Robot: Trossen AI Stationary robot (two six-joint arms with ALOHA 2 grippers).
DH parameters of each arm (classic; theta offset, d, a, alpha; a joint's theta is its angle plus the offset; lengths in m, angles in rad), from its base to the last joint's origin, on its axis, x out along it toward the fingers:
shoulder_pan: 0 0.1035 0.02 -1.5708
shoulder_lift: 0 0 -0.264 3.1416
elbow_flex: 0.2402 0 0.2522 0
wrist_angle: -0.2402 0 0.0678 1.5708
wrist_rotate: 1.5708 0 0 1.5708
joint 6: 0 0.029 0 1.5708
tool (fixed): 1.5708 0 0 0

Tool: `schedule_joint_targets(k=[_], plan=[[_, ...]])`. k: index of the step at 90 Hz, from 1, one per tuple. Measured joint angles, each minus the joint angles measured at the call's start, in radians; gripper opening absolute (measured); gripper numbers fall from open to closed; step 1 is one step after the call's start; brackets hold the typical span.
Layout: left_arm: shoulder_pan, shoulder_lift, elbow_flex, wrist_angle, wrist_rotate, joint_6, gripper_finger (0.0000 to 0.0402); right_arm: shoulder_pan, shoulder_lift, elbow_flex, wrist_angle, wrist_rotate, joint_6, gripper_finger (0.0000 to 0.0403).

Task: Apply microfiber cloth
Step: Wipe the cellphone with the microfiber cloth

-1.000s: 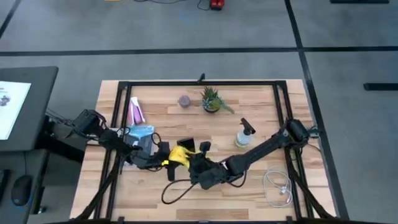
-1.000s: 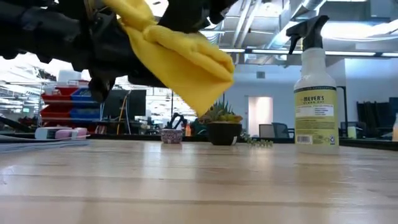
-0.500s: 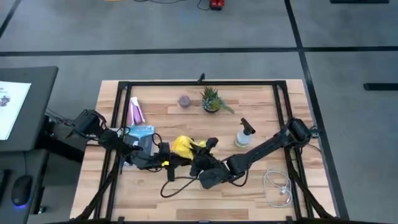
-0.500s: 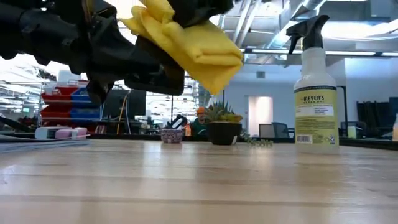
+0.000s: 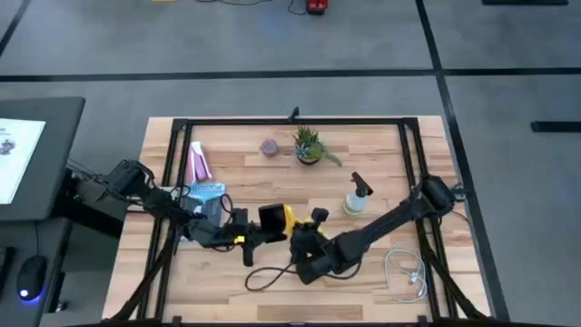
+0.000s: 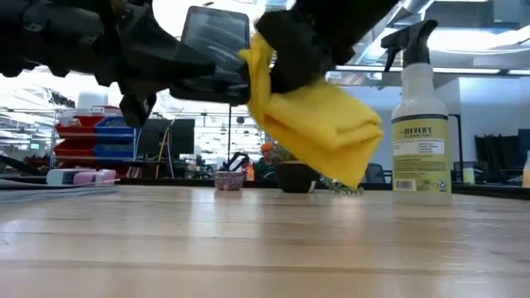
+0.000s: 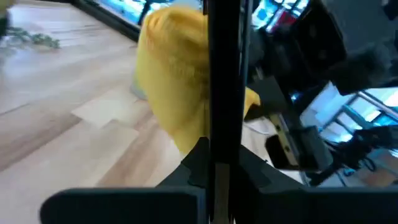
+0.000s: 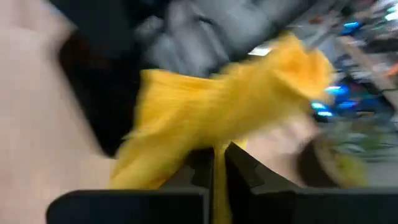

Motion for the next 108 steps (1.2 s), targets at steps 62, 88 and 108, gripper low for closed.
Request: schedule_joint_targets(k=[62,88,108], plan=[[0.006,0.002,-0.002,0.014,-0.082,0.029,0.0008,0.058,-0.039,0.008,-0.188,0.115,0.003,0.0],[0.003,0.002,-0.002,0.02,-0.12,0.045,0.0008,0.109,-0.061,0.008,-0.356,0.066,0.257,0.0],[0.014,0.002,-0.002,0.033,-0.137,0.045,0.0008,0.102,-0.049,0.008,0.189,0.029,-0.178,0.0]])
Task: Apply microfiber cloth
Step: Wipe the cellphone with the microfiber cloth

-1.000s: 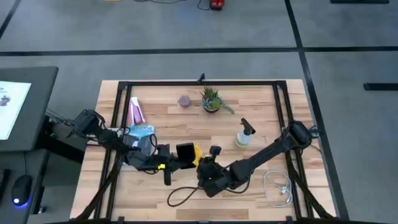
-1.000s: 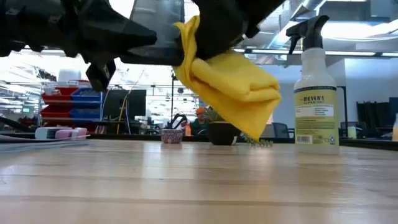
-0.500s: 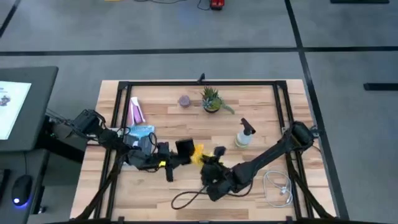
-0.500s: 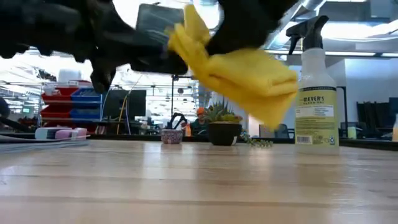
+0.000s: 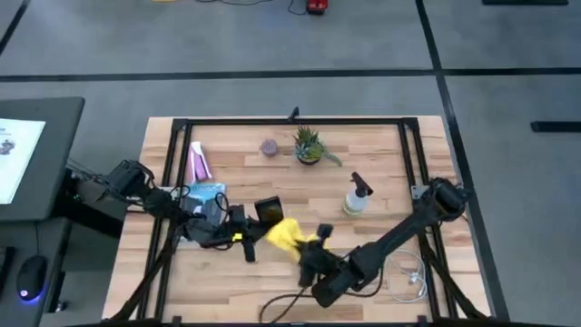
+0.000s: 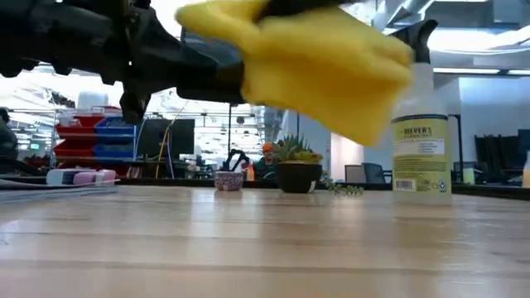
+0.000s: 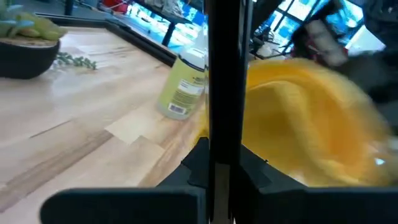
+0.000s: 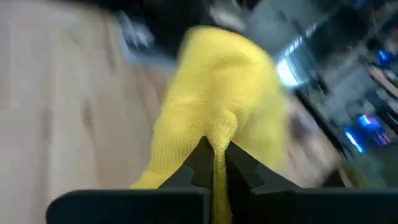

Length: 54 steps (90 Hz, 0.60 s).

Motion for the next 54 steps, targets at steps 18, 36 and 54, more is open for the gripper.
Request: schedule_joint_targets(k=[18,36,54], plan=[[0.002,0.0,0.0,0.018,0.029,0.008,0.0008,-0.061,0.017,-0.002,0.061,0.004,-0.132,0.0],[0.001,0.0,0.0,-0.025,0.1,0.005,0.0008,-0.1,0.009,-0.002,0.034,0.136,-0.133,0.0],[0.0,0.0,-0.001,-0.055,0.108,0.005,0.0008,-0.146,0.013,-0.001,0.104,-0.158,-0.23,0.0]])
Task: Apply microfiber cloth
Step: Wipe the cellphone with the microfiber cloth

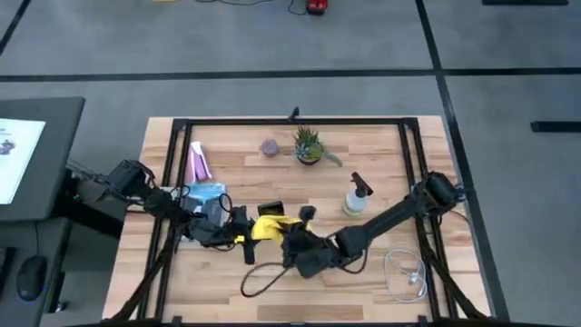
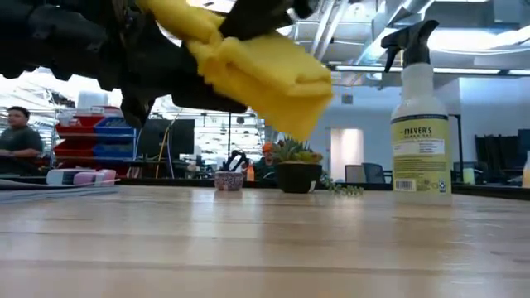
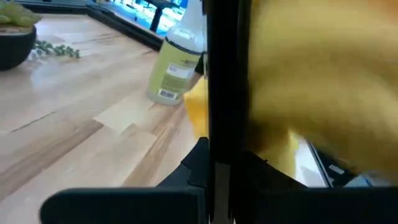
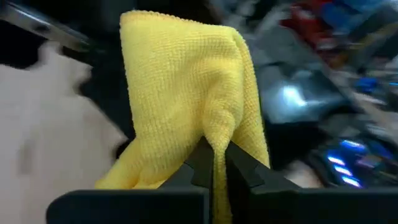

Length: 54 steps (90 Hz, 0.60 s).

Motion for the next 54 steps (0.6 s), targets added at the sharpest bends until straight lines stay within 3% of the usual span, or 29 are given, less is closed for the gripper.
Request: schedule_joint_targets(k=[8,20,26,32,45,54], plan=[[-0.001,0.0,0.0,-0.004,0.006,0.001,0.0008,0.001,0.001,0.0,0.002,0.0,-0.04,0.0],[-0.002,0.0,0.0,-0.007,0.0,0.0,0.0008,0.015,-0.01,-0.001,0.017,0.198,-0.081,0.0],[-0.003,0.0,0.0,-0.007,0.007,0.0,0.0008,0.017,-0.022,-0.001,0.027,0.242,-0.08,0.0],[-0.005,0.0,0.0,-0.004,0.012,0.0,0.0008,0.017,-0.025,0.001,0.024,0.207,-0.056,0.0],[-0.007,0.0,0.0,-0.004,0.025,0.004,0.0008,0.016,-0.012,0.0,-0.033,-0.016,0.033,0.0],[-0.006,0.0,0.0,-0.007,0.021,0.006,0.0008,0.018,-0.012,-0.002,-0.069,0.03,0.072,0.0]])
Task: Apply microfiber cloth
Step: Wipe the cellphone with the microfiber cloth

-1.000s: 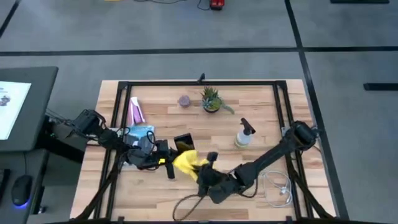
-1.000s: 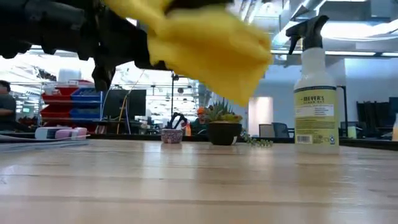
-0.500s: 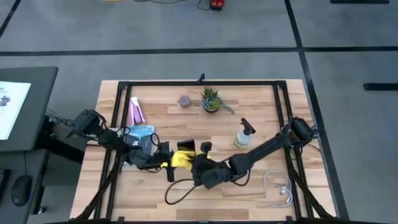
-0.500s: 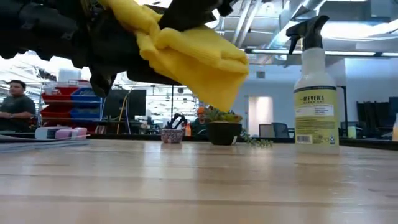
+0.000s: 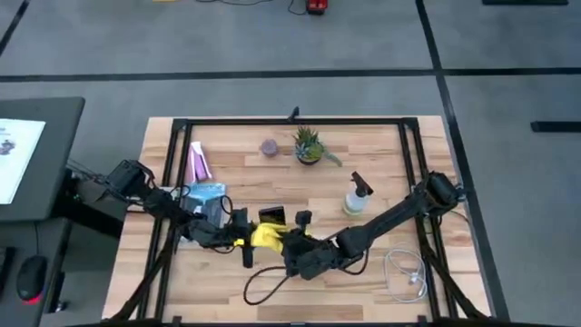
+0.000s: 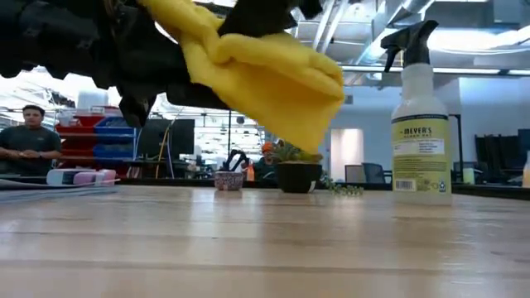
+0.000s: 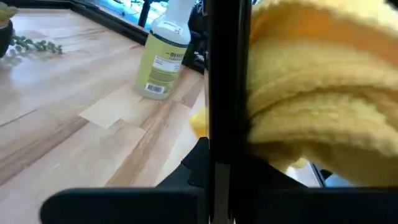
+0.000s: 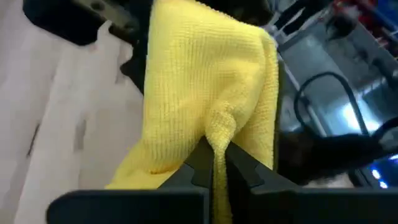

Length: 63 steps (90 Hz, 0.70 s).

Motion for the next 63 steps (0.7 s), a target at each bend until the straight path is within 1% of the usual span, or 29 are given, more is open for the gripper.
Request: schedule_joint_targets(k=[11,15,18,25,37,49,63], plan=[[0.002,0.0,0.0,0.005,-0.012,-0.002,0.0008,0.013,-0.009,0.0,0.02,0.224,-0.006,0.0],[0.001,0.0,0.0,0.004,-0.008,-0.004,0.0008,0.014,-0.014,0.0,0.038,0.277,0.002,0.0],[0.0,0.0,0.0,0.004,-0.006,-0.005,0.0008,0.014,-0.019,0.0,0.042,0.291,0.007,0.0],[-0.004,0.0,0.0,-0.001,-0.009,-0.007,0.0008,0.012,-0.022,0.001,0.037,0.266,0.01,0.0],[-0.006,0.0,0.0,-0.01,0.003,-0.002,0.0008,0.026,-0.022,0.001,-0.043,0.148,0.056,0.0],[-0.006,0.0,0.001,-0.008,0.002,0.002,0.0008,0.043,-0.021,0.001,-0.208,0.077,0.235,0.0],[-0.007,0.0,0.001,-0.001,0.004,0.005,0.0008,0.073,-0.02,0.0,-0.477,0.074,0.493,0.0]])
